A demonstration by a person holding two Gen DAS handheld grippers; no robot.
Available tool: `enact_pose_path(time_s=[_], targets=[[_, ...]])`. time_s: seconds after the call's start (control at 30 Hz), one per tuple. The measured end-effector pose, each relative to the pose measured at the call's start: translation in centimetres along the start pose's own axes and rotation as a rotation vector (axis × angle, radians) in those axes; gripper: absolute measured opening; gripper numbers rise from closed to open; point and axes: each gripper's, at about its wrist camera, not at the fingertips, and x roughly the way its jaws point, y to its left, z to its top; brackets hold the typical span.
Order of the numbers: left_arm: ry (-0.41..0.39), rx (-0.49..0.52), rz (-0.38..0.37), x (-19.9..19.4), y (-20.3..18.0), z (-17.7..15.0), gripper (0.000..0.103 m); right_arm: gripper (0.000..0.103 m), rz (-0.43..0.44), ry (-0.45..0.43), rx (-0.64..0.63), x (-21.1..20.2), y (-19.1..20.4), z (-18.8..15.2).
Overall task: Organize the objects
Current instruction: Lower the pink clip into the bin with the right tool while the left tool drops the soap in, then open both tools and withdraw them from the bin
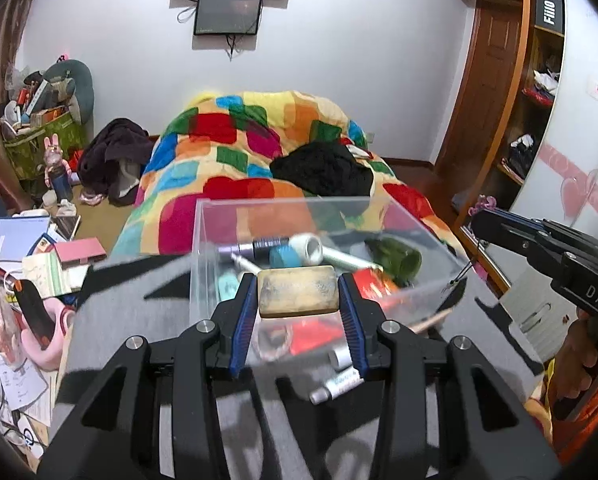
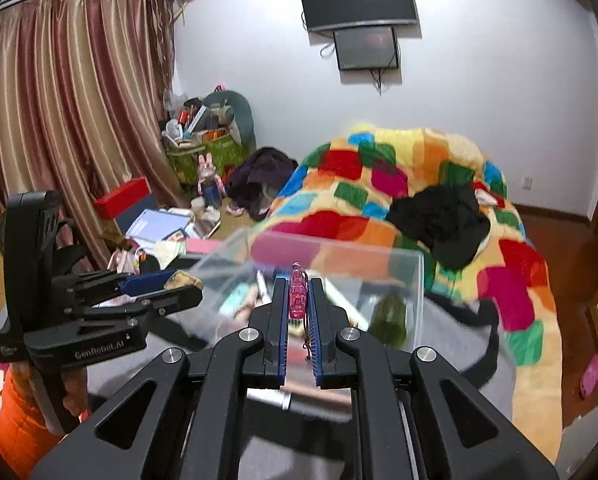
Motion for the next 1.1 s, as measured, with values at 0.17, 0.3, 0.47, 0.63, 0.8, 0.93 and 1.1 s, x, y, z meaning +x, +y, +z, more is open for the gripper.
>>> enact_pose_path(time_s=[0.17, 0.3, 0.47, 0.63, 0.8, 0.93, 1.1], targets=[[0.014, -0.004, 0.022, 1.6, 0.6, 0.9, 0.040, 0.008, -0.039, 0.013, -0.009, 2.3, -0.1, 1.0], [0.062, -0.023, 0.028, 3.7, 1.6, 0.8, 0.040, 0.008, -0.075, 0.073, -0.005, 5.0, -0.8, 0.4], [0.124, -0.036, 0.026, 6.3, 2.3, 0.4, 0.040, 0.008, -0.070, 0.177, 0.030, 8.2, -2.5, -0.9], [0.149, -0.027, 0.017, 7.3, 2.1, 0.0, 0.040, 0.008, -0.068, 0.245, 0.027, 9.5, -3.1, -2.1], [0.155, -0.012, 0.003, 7.1, 1.5, -0.1, 0.040, 0.009, -0.041, 0.269, 0.023, 9.3, -3.1, -2.5], [0.152, -0.002, -0.004, 6.5, 1.1, -0.2, 0.041, 0.015, -0.050, 0.269, -0.003, 8.8, -2.7, -2.6], [0.132, 0.016, -0.013, 5.0, 0.5, -0.4, 0.042, 0.033, -0.040, 0.239, -0.007, 7.3, -2.6, -2.6]])
